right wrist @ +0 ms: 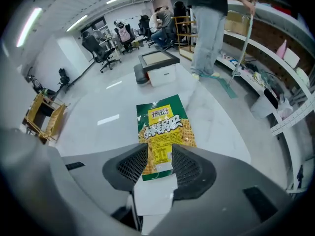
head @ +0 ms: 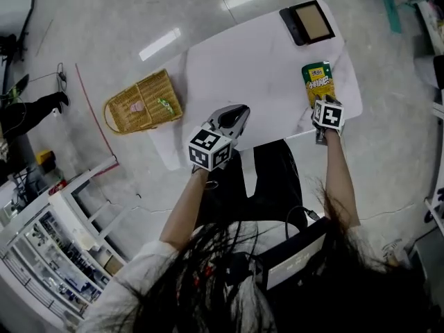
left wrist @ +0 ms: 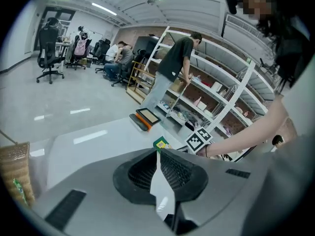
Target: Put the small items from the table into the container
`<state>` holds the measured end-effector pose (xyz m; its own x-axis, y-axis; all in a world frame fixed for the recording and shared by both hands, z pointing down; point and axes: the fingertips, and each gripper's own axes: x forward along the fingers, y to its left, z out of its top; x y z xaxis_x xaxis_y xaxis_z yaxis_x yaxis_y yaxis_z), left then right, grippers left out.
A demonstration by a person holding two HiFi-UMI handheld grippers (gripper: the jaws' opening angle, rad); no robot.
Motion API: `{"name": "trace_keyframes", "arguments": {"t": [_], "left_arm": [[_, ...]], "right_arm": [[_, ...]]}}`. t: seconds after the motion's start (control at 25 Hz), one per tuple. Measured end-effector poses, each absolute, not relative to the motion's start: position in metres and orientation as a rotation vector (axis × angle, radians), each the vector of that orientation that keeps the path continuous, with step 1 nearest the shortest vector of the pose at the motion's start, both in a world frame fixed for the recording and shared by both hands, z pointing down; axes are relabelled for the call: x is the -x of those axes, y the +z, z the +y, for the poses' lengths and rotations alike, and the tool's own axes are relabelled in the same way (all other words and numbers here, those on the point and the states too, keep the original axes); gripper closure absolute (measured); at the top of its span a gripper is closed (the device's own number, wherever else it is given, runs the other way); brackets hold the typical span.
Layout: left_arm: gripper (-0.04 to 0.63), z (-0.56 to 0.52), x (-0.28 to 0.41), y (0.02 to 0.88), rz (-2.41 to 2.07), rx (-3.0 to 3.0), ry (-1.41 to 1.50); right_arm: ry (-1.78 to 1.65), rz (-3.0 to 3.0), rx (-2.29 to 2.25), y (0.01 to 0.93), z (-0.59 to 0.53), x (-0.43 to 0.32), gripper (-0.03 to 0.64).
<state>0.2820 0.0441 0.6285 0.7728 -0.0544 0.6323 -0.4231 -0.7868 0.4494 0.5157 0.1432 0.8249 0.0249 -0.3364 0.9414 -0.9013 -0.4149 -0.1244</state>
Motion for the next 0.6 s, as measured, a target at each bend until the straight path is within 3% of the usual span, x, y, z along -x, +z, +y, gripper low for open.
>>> {"name": "trace_keyframes", "arguments": {"t": [0.4, 0.6], "left_arm": [[0.58, 0.034, -0.309, 0.642, -0.295, -2.385, 0.84], [0.58, 0.032, -0.31, 0.639, -0.29, -2.391, 0.84]], "right_arm": [[1.242, -1.245, -1.599, 0.855, 0.146, -0.516, 0.474], [1.259, -1.281, -1.535, 0.853, 0.151, -0.516, 0.574]]}}
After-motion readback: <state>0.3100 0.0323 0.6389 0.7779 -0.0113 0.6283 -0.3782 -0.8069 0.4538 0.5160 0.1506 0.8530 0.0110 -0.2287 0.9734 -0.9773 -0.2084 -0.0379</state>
